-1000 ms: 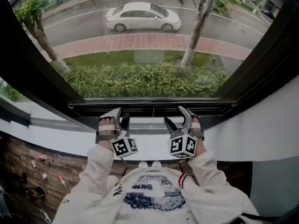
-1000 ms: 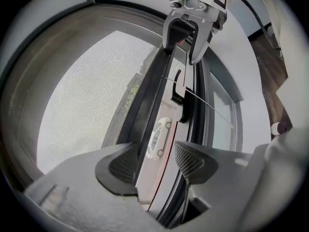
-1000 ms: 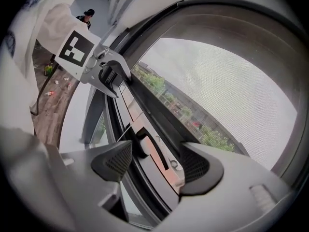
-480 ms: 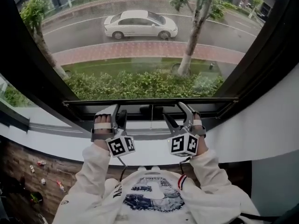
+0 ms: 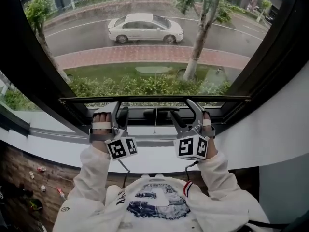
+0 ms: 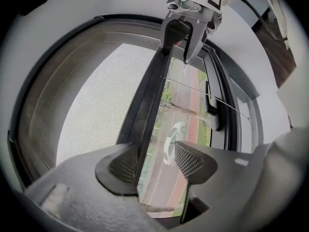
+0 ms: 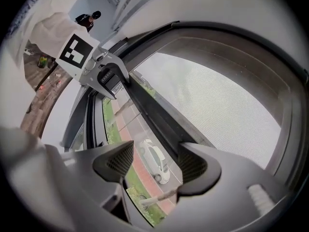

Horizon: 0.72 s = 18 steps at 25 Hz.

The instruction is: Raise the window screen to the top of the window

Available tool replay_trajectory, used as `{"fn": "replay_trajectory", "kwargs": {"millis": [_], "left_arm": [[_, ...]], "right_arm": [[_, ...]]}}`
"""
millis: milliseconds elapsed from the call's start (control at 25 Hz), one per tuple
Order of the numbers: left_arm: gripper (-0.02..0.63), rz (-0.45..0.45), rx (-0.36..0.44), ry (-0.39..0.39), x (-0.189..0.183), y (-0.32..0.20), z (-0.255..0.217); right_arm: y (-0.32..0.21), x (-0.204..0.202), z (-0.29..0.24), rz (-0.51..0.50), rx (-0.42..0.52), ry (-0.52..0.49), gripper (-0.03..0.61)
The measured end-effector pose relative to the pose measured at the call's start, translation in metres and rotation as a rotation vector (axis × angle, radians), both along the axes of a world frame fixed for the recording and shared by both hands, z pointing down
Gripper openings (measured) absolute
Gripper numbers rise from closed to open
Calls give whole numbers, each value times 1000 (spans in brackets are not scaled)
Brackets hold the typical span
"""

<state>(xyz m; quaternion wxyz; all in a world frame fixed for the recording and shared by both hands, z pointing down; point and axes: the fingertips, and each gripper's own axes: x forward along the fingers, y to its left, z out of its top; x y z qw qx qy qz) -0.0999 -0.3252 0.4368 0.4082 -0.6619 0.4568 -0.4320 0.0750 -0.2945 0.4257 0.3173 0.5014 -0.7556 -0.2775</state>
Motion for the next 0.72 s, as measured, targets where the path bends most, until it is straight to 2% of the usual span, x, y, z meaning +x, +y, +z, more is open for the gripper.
{"fn": "replay_trajectory", "kwargs": {"millis": [320, 520, 720], "left_arm": [[239, -12, 68, 25, -2, -6, -58], [239, -25, 132, 23, 0, -11, -90], [239, -35, 202, 44, -1, -17, -126]], "right_arm": [[-5, -2, -58, -2, 72, -20, 288], [-11, 1, -88, 13, 144, 22, 287], [-16, 0, -123, 22, 215, 20, 288]]}}
